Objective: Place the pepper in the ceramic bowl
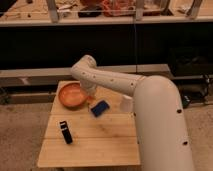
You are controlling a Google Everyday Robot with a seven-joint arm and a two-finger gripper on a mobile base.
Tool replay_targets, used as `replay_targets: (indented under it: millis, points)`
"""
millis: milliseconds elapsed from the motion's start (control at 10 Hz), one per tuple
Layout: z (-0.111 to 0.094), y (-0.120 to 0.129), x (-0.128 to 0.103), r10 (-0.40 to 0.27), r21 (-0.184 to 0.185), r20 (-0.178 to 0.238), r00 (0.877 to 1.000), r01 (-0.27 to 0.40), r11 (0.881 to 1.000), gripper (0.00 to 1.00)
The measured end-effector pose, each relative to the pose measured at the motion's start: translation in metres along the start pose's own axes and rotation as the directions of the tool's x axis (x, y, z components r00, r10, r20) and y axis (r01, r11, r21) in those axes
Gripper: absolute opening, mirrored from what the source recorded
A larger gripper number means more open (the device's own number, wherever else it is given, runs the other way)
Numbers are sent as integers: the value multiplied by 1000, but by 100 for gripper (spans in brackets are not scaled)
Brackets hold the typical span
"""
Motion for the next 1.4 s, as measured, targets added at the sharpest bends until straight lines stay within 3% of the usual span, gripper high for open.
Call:
replay_targets:
  millis: [300, 1000, 1400]
  points:
    - [-2, -23, 9, 17, 22, -9, 1000, -16, 1000, 0]
    - [-7, -61, 4, -12, 50, -35, 999, 13, 999, 0]
    - [-8, -79, 3, -22, 67, -50, 998, 26, 997, 11]
